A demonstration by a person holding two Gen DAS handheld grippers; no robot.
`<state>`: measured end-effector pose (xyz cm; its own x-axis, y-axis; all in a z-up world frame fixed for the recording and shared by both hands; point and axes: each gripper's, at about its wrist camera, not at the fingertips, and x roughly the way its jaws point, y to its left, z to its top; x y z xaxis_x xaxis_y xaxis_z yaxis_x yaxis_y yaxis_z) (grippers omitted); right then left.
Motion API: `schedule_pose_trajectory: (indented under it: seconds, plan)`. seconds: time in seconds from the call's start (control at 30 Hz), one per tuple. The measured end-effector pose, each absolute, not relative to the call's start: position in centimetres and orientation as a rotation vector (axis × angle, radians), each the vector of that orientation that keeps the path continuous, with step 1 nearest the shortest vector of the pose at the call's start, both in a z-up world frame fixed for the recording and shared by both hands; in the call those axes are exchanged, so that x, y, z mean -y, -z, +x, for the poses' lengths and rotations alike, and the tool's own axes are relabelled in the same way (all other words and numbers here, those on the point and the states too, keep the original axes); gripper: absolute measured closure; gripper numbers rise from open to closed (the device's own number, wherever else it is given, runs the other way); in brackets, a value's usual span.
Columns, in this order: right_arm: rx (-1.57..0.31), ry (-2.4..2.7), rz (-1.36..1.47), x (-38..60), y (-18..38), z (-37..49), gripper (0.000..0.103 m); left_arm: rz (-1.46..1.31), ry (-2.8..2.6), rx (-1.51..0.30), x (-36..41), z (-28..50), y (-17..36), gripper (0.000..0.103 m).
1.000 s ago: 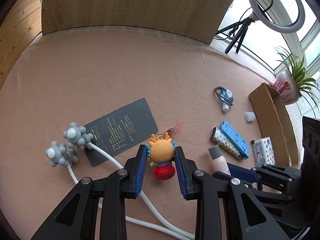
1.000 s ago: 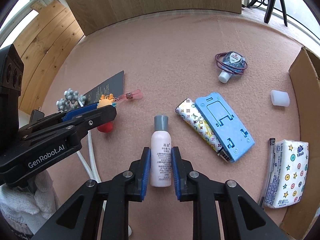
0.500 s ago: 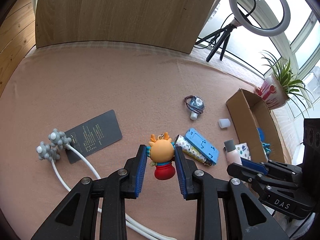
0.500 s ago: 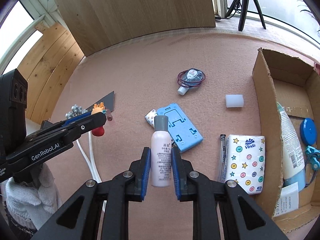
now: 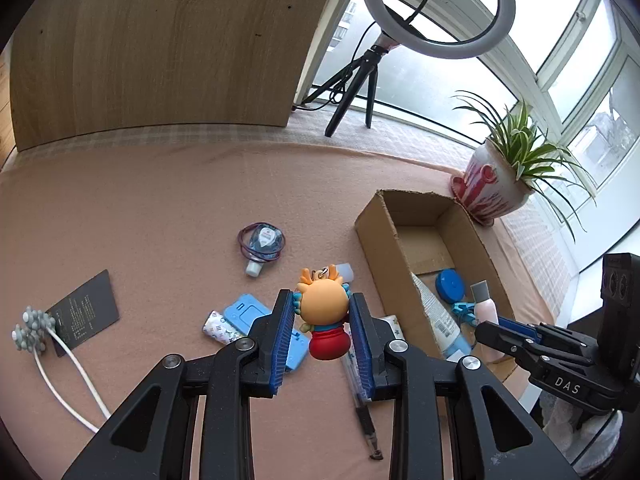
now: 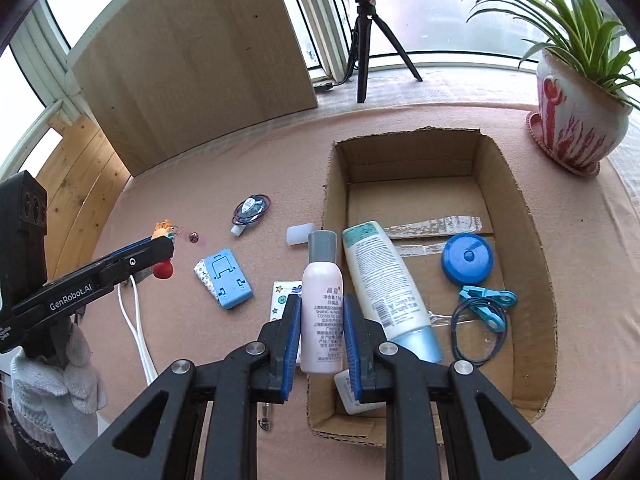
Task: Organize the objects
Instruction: 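Carry the toy figure and pink bottle into the box and open both grippers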
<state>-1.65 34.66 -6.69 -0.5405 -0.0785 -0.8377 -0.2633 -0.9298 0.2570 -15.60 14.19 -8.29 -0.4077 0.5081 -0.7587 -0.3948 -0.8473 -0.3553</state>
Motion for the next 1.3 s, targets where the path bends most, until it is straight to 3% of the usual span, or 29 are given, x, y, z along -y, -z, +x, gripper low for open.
schedule_pose_trajectory:
  seconds: [0.77,1.03,1.17,1.3]
  plan:
    - [-0.586,-2.565,-1.482,-40.9,9.0,2.2,0.084,-1.249,-2.137,0.024,-32.8,-17.6,9.1,0.073]
    - [-0.577,-2.563,-1.519,-41.4,9.9,2.1,0.084,-1.294,-2.118,0.013,-34.9,-18.2,10.3,0.067]
    - [-0.598,-2.573,-1.524,-41.6,9.9,1.8,0.076,-1.287,-2.137,0.034,-34.0,-18.1,9.9,0.067]
    - [-0.599,-2.587,-1.519,-41.6,9.7,1.4,0.075,-1.287,-2.155,0.073,-31.7,-17.9,9.4,0.067]
